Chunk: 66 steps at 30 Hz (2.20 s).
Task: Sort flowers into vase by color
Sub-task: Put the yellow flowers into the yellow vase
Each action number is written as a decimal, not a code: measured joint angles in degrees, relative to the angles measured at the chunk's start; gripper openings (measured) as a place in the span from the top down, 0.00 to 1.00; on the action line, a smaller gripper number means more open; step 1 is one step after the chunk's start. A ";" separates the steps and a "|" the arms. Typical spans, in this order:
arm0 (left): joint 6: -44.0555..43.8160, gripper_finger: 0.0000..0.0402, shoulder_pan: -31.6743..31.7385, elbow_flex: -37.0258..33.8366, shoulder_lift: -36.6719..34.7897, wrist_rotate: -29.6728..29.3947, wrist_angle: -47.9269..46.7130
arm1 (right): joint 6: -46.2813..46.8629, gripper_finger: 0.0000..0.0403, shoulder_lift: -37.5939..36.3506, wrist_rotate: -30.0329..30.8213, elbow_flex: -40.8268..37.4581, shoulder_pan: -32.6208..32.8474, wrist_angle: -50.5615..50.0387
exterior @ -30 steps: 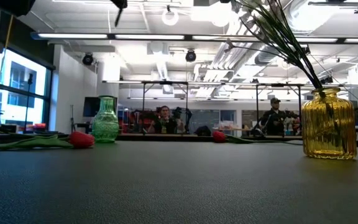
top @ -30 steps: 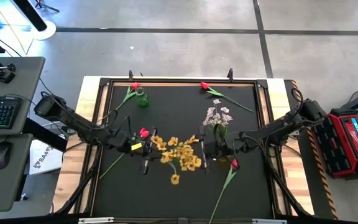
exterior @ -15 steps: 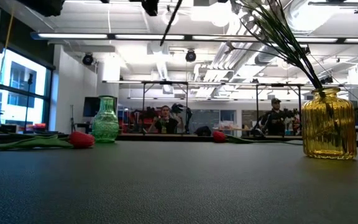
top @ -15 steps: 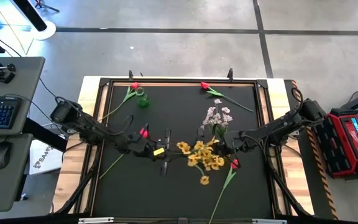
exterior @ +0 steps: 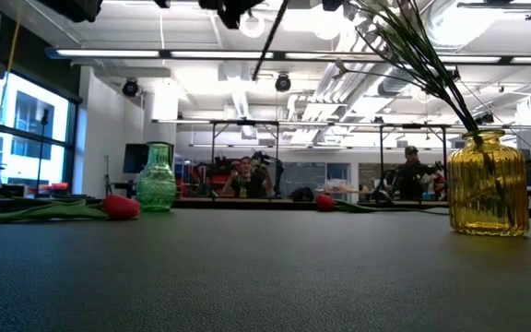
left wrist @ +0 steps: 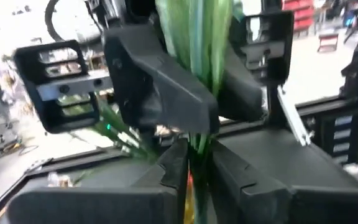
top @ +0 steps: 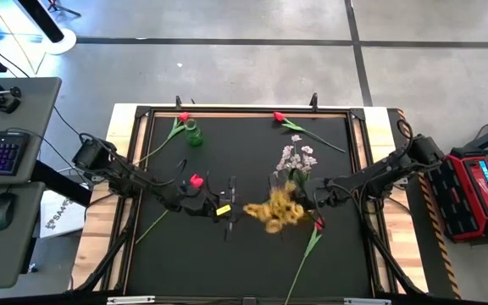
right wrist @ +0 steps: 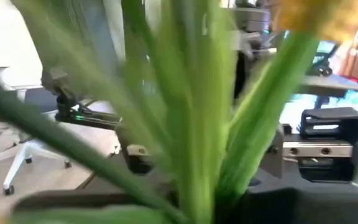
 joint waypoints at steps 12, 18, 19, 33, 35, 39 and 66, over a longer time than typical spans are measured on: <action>-5.76 0.63 -0.44 -0.01 -0.01 -9.56 -23.32 | 12.26 0.99 -7.49 7.85 12.90 6.74 -36.46; -11.21 0.63 -0.97 -0.04 -0.01 -21.28 -32.04 | 24.24 0.99 -7.84 11.11 20.57 15.76 -57.79; -11.75 0.63 -0.96 -0.07 -0.01 -22.18 -32.72 | 26.46 0.99 -8.29 13.27 20.58 17.66 -60.36; -10.34 0.63 -0.71 -0.20 -0.01 -22.72 -31.19 | 55.49 1.00 -23.98 55.26 1.31 32.78 -71.00; -10.35 0.63 -0.46 -0.20 -0.01 -22.67 -30.40 | 53.56 1.00 -26.39 56.28 -2.55 32.04 -66.04; -10.35 0.63 -0.42 -0.20 -0.01 -22.67 -30.00 | 47.85 1.00 -30.32 56.06 -9.25 30.30 -55.64; -12.44 0.63 -0.44 -0.20 -0.01 -21.84 -29.70 | 38.41 1.00 -32.42 45.21 -11.21 23.12 -53.86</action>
